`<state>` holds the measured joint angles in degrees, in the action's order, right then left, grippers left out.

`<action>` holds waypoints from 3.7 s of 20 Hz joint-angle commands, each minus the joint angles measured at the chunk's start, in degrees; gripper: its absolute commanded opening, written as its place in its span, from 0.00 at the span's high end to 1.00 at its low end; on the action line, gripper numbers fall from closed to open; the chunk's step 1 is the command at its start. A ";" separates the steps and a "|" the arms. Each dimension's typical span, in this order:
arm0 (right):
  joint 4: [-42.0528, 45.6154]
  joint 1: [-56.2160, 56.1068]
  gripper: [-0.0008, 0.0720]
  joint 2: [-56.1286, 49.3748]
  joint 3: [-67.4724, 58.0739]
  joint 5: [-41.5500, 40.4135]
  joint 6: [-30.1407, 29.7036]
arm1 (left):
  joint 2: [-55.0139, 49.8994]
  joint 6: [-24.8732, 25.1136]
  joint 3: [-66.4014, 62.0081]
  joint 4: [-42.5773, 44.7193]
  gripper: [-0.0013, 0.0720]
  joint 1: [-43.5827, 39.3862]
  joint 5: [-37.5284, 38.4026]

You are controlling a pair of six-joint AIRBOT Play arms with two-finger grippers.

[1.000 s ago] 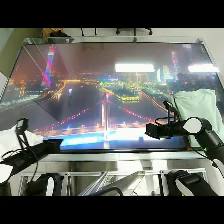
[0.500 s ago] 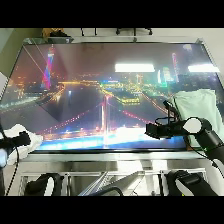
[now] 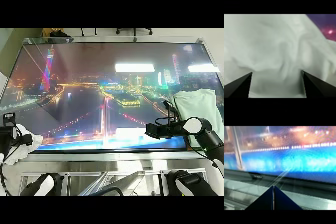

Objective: Fold the shirts.

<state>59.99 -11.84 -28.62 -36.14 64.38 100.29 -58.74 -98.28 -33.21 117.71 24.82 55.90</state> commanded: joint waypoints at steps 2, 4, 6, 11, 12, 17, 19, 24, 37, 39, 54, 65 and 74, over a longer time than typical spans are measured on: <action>-0.02 -0.04 0.96 0.04 0.04 -0.55 0.00 | -8.50 6.86 -3.02 -7.41 0.04 6.93 1.20; -0.02 -0.04 0.96 0.04 0.04 -0.52 0.00 | -9.07 6.84 -4.94 -8.00 0.76 6.23 2.47; -0.02 -0.04 0.96 0.04 0.04 -0.52 0.00 | -8.98 6.95 -8.90 -8.33 0.96 4.13 4.15; -0.02 -0.04 0.96 0.04 0.04 -0.50 0.00 | -2.12 6.99 -26.25 -15.54 0.96 -7.87 6.12; -0.02 -0.04 0.96 0.04 0.04 -0.52 0.00 | 0.07 6.99 -29.64 -19.74 0.96 -10.93 6.05; -0.02 -0.04 0.96 0.04 0.04 -0.50 0.00 | 7.61 7.13 -33.62 -30.91 0.96 -30.25 3.15; -0.02 -0.04 0.96 0.04 0.04 -0.52 0.00 | 7.96 5.70 -29.94 -30.77 0.96 -38.12 1.33; -0.02 -0.04 0.96 0.04 0.04 -0.52 0.00 | 2.64 2.36 -22.34 -30.73 0.14 -50.03 -6.38; -12.63 -1.77 0.36 -4.07 0.04 -7.89 -12.31 | 7.54 10.67 -11.13 -39.95 0.03 -23.47 0.11; -18.45 -6.80 0.36 -8.83 0.04 -13.75 -17.49 | 3.58 19.45 -8.83 -52.43 0.03 -18.18 -2.62; -32.37 -22.60 0.36 -33.62 -4.59 -32.74 -30.53 | -37.24 32.46 -31.21 -66.69 0.03 -17.25 -1.86; -50.90 -23.08 0.88 -34.60 -8.24 -28.81 -51.23 | -37.00 32.41 -41.57 -66.82 0.97 -17.33 10.47; -41.09 1.18 0.96 -8.33 -38.18 -17.44 -48.48 | -3.89 26.69 -66.40 -66.69 0.97 -15.19 11.26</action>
<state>17.61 -18.70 -44.34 -63.94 43.75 51.37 -73.41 -70.06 -91.33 50.92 9.21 68.18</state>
